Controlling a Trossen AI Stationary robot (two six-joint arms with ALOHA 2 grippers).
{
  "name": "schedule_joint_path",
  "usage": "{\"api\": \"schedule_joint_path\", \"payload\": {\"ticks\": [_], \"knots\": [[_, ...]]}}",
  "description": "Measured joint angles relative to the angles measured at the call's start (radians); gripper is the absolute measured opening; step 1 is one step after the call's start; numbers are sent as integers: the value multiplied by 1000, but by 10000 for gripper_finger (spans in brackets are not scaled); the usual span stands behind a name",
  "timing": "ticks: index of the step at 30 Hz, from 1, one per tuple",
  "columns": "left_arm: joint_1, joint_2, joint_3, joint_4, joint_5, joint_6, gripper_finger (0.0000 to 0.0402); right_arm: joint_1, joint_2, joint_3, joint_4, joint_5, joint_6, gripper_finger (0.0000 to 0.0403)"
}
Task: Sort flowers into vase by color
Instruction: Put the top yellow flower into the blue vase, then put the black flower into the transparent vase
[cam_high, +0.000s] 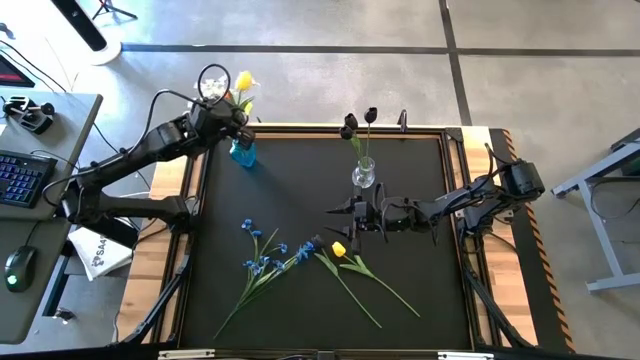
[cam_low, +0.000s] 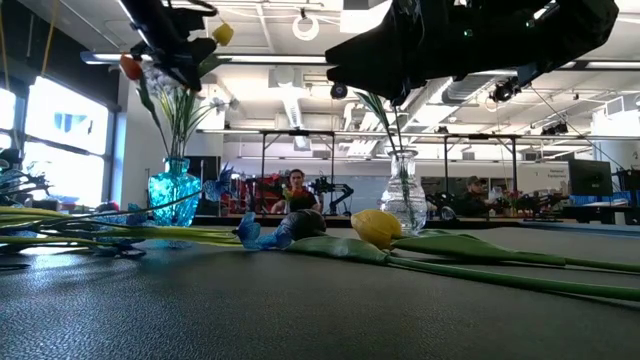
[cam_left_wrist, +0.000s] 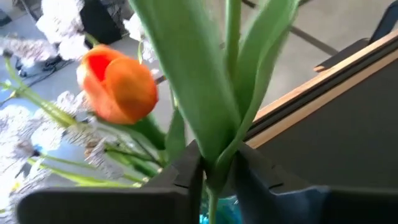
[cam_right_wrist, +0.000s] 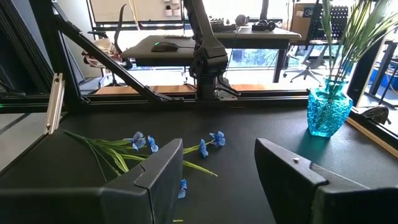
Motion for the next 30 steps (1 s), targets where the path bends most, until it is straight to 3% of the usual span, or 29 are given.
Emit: {"api": "schedule_joint_path", "payload": {"ticks": [9,14,18,24,30], "knots": [[33,-1,64,-45,5,-7,159,0,0,0,0,0,0,196],[25,-16,145,-61,35,-1,174,0,0,0,1,0,0,196],[1,-40,193,-67,146,1,173,0,0,0,1,0,0,196],[-124,-83,204,34,364,44,172,0,0,0,0,0,0,196],[-368,-68,192,146,378,105,172,0,0,0,-4,0,0,196]]}}
